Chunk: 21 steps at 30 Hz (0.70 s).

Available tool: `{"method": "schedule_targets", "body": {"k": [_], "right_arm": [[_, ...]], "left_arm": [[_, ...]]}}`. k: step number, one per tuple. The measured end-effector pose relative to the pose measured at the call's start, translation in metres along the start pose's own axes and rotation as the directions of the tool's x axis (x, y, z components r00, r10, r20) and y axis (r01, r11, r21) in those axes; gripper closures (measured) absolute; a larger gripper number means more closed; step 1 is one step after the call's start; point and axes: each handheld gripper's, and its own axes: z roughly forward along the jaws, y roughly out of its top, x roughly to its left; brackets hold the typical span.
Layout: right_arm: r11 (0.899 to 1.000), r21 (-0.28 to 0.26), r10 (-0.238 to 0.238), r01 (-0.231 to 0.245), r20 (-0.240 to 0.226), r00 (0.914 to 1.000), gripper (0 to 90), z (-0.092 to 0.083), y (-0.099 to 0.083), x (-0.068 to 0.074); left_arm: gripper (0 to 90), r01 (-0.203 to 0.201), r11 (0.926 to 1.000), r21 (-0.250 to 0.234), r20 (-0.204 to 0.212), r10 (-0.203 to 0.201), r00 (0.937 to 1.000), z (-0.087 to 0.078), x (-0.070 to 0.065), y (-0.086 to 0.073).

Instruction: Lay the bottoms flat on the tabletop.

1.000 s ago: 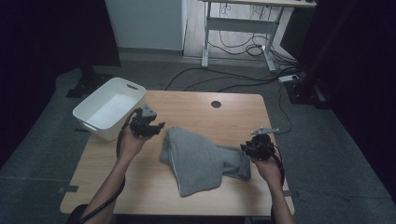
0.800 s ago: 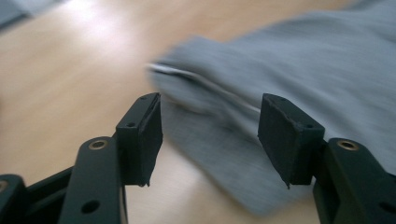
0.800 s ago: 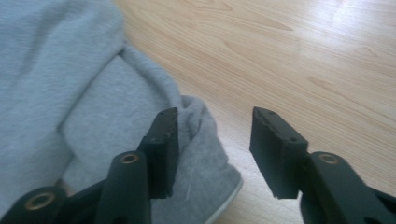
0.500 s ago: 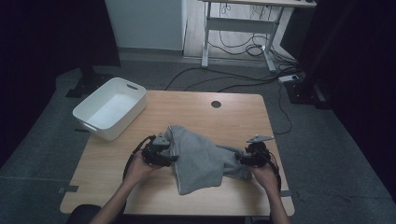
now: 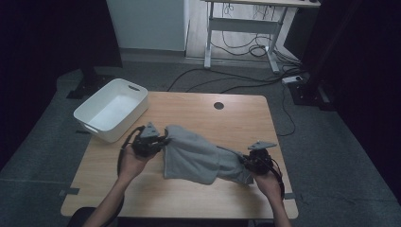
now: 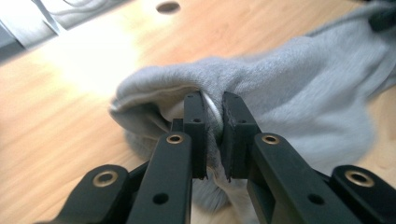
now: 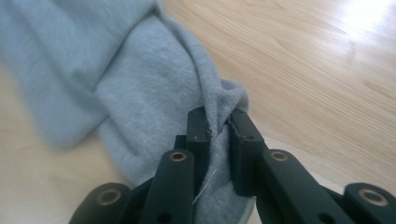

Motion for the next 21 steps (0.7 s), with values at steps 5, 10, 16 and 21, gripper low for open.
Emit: {"method": "schedule_targets", "body": {"k": [5, 10, 16, 21], "right_arm": [[0.999, 0.019, -0.045, 0.046, -0.059, 0.9973, 73.9, -0.007, -0.012, 0.023], [0.998, 0.034, -0.051, 0.054, -0.088, 0.9948, 54.9, -0.011, -0.022, 0.03], [0.999, -0.023, -0.024, 0.022, -0.064, 0.9977, 43.6, -0.007, 0.005, 0.024], [0.998, 0.019, -0.056, 0.057, -0.058, 0.9968, 41.2, 0.03, 0.034, 0.028]], "left_arm": [[80.7, 0.039, 0.9971, 0.066, 0.021, -0.04, 0.999, -0.044, 0.002, -0.044], [69.0, 0.102, 0.978, 0.182, 0.013, -0.107, 0.9942, -0.056, 0.012, -0.103], [40.9, 0.139, 0.9829, 0.12, -0.014, -0.139, 0.9902, -0.048, 0.036, -0.094], [36.8, 0.113, 0.9829, 0.145, -0.048, -0.108, 0.9931, -0.006, 0.044, -0.073]]}}
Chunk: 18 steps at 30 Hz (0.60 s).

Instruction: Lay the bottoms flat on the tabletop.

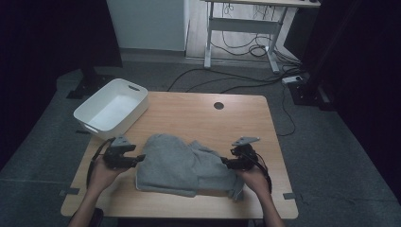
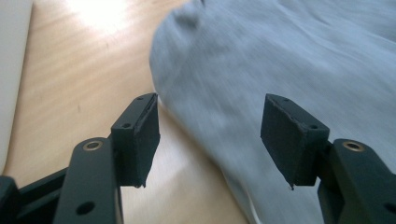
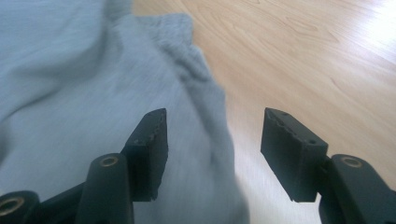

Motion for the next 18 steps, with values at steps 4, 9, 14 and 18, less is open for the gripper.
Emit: {"method": "schedule_targets", "body": {"k": [4, 9, 14, 18], "right_arm": [[0.999, 0.046, 0.002, -0.003, 0.018, 0.9998, 40.3, 0.04, 0.019, -0.001], [0.993, 0.113, -0.024, 0.022, 0.01, 0.9997, 40.1, 0.077, 0.023, 0.004], [0.989, 0.14, -0.031, 0.036, -0.039, 0.9988, 73.6, 0.088, 0.024, 0.013], [0.985, 0.158, -0.075, 0.074, -0.001, 0.9972, 81.8, 0.079, 0.023, 0.019]], "left_arm": [[36.9, 0.044, 0.9987, 0.025, -0.034, -0.043, 0.9985, 0.031, 0.008, 0.012], [41.5, 0.087, 0.9945, 0.059, -0.013, -0.086, 0.9962, 0.048, 0.016, 0.007], [71.0, 0.022, 0.9947, 0.1, 0.014, -0.024, 0.9996, 0.056, 0.007, 0.001], [88.3, 0.0, 0.9987, 0.051, -0.028, 0.001, 0.9996, 0.049, 0.007, 0.008]]}}
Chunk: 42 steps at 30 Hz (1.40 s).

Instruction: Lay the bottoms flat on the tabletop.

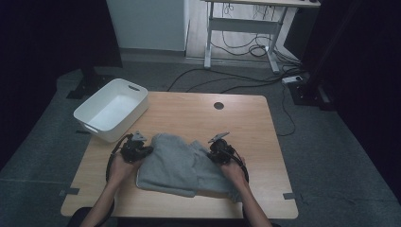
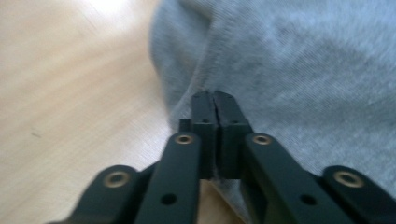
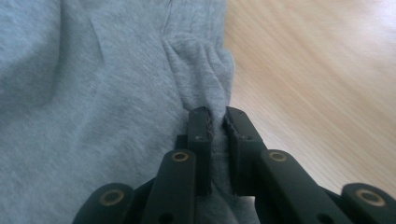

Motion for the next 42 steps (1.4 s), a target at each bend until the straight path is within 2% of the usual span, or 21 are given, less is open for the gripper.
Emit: {"method": "schedule_targets", "body": {"k": [2, 6, 9, 10, 11, 14, 17, 20, 23, 25, 27, 30, 32, 34, 36, 38, 40, 41, 42], "right_arm": [[0.999, -0.027, 0.02, -0.02, 0.013, 0.9997, 82.0, -0.011, -0.004, -0.005], [0.993, -0.085, 0.087, -0.082, 0.061, 0.9943, 82.0, -0.04, -0.016, -0.026], [0.986, -0.109, 0.137, -0.129, 0.073, 0.9878, 81.8, -0.059, -0.031, -0.039], [0.985, -0.104, 0.143, -0.135, 0.077, 0.9867, 81.7, -0.062, -0.036, -0.042], [0.986, -0.093, 0.144, -0.137, 0.078, 0.9865, 81.5, -0.064, -0.04, -0.044], [0.987, -0.069, 0.152, -0.147, 0.072, 0.9857, 79.3, -0.064, -0.05, -0.047], [0.986, -0.067, 0.154, -0.149, 0.076, 0.985, 65.9, -0.061, -0.049, -0.049], [0.986, -0.087, 0.147, -0.14, 0.08, 0.9859, 55.1, -0.055, -0.039, -0.05], [0.984, -0.113, 0.144, -0.134, 0.081, 0.9863, 46.7, -0.047, -0.027, -0.05], [0.984, -0.112, 0.145, -0.136, 0.075, 0.9866, 42.9, -0.038, -0.02, -0.048], [0.988, -0.087, 0.134, -0.128, 0.071, 0.9885, 42.2, -0.026, -0.016, -0.047], [0.991, -0.038, 0.128, -0.125, 0.075, 0.9889, 43.6, -0.009, -0.015, -0.045], [0.991, -0.023, 0.131, -0.13, 0.073, 0.9886, 49.0, -0.004, -0.016, -0.044], [0.99, -0.017, 0.144, -0.143, 0.06, 0.9877, 64.2, -0.005, -0.017, -0.044], [0.991, -0.011, 0.133, -0.133, 0.054, 0.9896, 71.9, -0.007, -0.017, -0.042], [0.992, -0.009, 0.126, -0.125, 0.058, 0.9904, 76.0, -0.008, -0.018, -0.039], [0.992, -0.023, 0.125, -0.124, 0.065, 0.99, 78.2, -0.011, -0.018, -0.038], [0.99, -0.042, 0.134, -0.131, 0.067, 0.9887, 78.6, -0.015, -0.019, -0.039], [0.988, -0.063, 0.145, -0.141, 0.067, 0.9872, 78.8, -0.02, -0.021, -0.041]], "left_arm": [[89.1, 0.018, 0.9988, -0.046, -0.015, -0.019, 0.9997, -0.012, 0.005, 0.004], [89.3, 0.024, 0.9942, -0.105, -0.033, -0.028, 0.9991, -0.034, 0.01, 0.008], [89.2, 0.025, 0.9946, -0.1, 0.019, -0.023, 0.9996, -0.038, 0.007, 0.008], [88.8, 0.015, 0.9951, -0.097, 0.032, -0.012, 0.9994, -0.034, 0.004, 0.008], [83.1, 0.009, 0.9962, -0.086, 0.054, -0.004, 0.9985, -0.029, 0.001, 0.009], [58.3, -0.031, 0.9968, -0.073, 0.048, 0.034, 0.9983, -0.01, -0.01, 0.017], [46.5, -0.034, 0.9976, -0.061, 0.07, 0.038, 0.9968, 0.008, -0.016, 0.029], [41.1, -0.015, 0.9981, -0.06, 0.091, 0.02, 0.9957, 0.023, -0.019, 0.042], [40.5, -0.005, 0.9989, -0.046, 0.11, 0.01, 0.9938, 0.036, -0.022, 0.051], [40.6, -0.011, 0.9998, -0.019, 0.112, 0.013, 0.9936, 0.045, -0.025, 0.054], [42.7, -0.035, 0.999, 0.029, 0.101, 0.032, 0.9943, 0.056, -0.03, 0.055], [51.6, -0.065, 0.9964, 0.054, 0.115, 0.059, 0.9917, 0.066, -0.038, 0.052], [57.4, -0.062, 0.9969, 0.048, 0.131, 0.055, 0.9899, 0.068, -0.041, 0.05], [68.4, -0.037, 0.9982, 0.046, 0.159, 0.03, 0.9868, 0.069, -0.041, 0.049], [78.3, -0.025, 0.9986, 0.046, 0.172, 0.017, 0.985, 0.069, -0.042, 0.049], [82.9, -0.044, 0.9974, 0.058, 0.151, 0.035, 0.988, 0.066, -0.043, 0.05], [84.3, -0.088, 0.9934, 0.074, 0.103, 0.08, 0.9915, 0.062, -0.044, 0.05], [84.4, -0.096, 0.9928, 0.072, 0.088, 0.089, 0.9921, 0.057, -0.042, 0.05], [84.5, -0.076, 0.9956, 0.055, 0.092, 0.071, 0.9932, 0.049, -0.037, 0.049]]}}
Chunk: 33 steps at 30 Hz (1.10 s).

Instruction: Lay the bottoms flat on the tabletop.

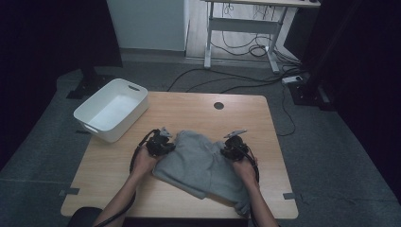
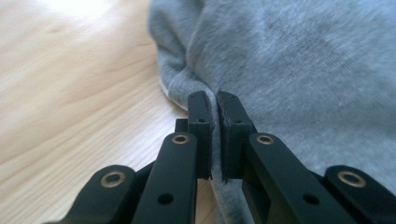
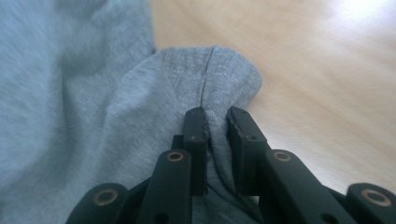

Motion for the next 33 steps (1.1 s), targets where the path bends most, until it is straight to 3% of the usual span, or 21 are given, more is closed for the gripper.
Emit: {"method": "schedule_targets", "body": {"k": [3, 6, 8, 9, 11, 13, 14, 16, 19, 22, 25, 27, 29, 33], "right_arm": [[0.998, -0.052, 0.025, -0.024, 0.021, 0.9995, 78.9, -0.018, -0.002, -0.01], [0.995, -0.089, 0.052, -0.047, 0.052, 0.9973, 79.1, -0.033, -0.005, -0.021], [0.99, -0.12, 0.087, -0.08, 0.063, 0.9942, 79.2, -0.044, -0.009, -0.03], [0.989, -0.122, 0.094, -0.085, 0.063, 0.9936, 79.4, -0.047, -0.01, -0.032], [0.991, -0.108, 0.088, -0.082, 0.058, 0.9944, 80.0, -0.049, -0.015, -0.034], [0.995, -0.072, 0.077, -0.073, 0.05, 0.9958, 82.4, -0.046, -0.02, -0.032], [0.996, -0.055, 0.068, -0.065, 0.055, 0.9962, 81.1, -0.044, -0.021, -0.032], [0.998, -0.02, 0.058, -0.057, 0.046, 0.9973, 72.2, -0.039, -0.024, -0.031], [0.997, -0.039, 0.073, -0.071, 0.053, 0.9959, 60.5, -0.042, -0.024, -0.033], [0.991, -0.079, 0.109, -0.104, 0.067, 0.9918, 50.8, -0.046, -0.019, -0.04], [0.99, -0.078, 0.128, -0.122, 0.076, 0.9889, 45.2, -0.04, -0.015, -0.044], [0.991, -0.051, 0.128, -0.125, 0.071, 0.9892, 41.2, -0.028, -0.015, -0.044], [0.993, -0.017, 0.117, -0.116, 0.065, 0.991, 40.7, -0.017, -0.018, -0.042], [0.994, 0.008, 0.112, -0.113, 0.063, 0.9917, 41.2, -0.002, -0.024, -0.04]], "left_arm": [[84.4, 0.046, 0.9969, -0.064, -0.004, -0.046, 0.9989, -0.025, 0.01, -0.005], [84.5, 0.048, 0.9954, -0.084, -0.021, -0.05, 0.9985, -0.046, 0.014, -0.012], [84.6, 0.041, 0.9972, -0.063, -0.017, -0.042, 0.999, -0.052, 0.013, -0.019], [84.6, 0.031, 0.9991, -0.03, 0.001, -0.031, 0.9995, -0.054, 0.011, -0.025], [84.1, 0.009, 0.9993, 0.035, 0.037, -0.011, 0.9992, -0.05, 0.007, -0.033], [81.9, -0.012, 0.9971, 0.075, 0.048, 0.009, 0.9988, -0.045, 0.005, -0.036], [78.4, -0.03, 0.997, 0.071, 0.018, 0.029, 0.9994, -0.044, 0.004, -0.035], [60.6, -0.023, 0.9985, 0.05, -0.014, 0.023, 0.9996, -0.045, 0.006, -0.028], [51.2, -0.006, 1.0, -0.002, -0.036, 0.006, 0.9994, -0.048, 0.01, -0.007], [48.0, 0.005, 0.9999, -0.015, -0.036, -0.005, 0.9993, -0.038, 0.012, 0.01], [46.6, 0.022, 0.9997, 0.011, -0.04, -0.021, 0.999, -0.013, 0.012, 0.019], [45.7, 0.035, 0.9985, 0.042, -0.027, -0.034, 0.9991, 0.003, 0.012, 0.019], [42.6, 0.023, 0.9965, 0.081, -0.032, -0.02, 0.9993, 0.016, 0.01, 0.017], [42.8, 0.035, 0.9969, 0.07, -0.012, -0.034, 0.9993, 0.022, 0.008, 0.011]]}}
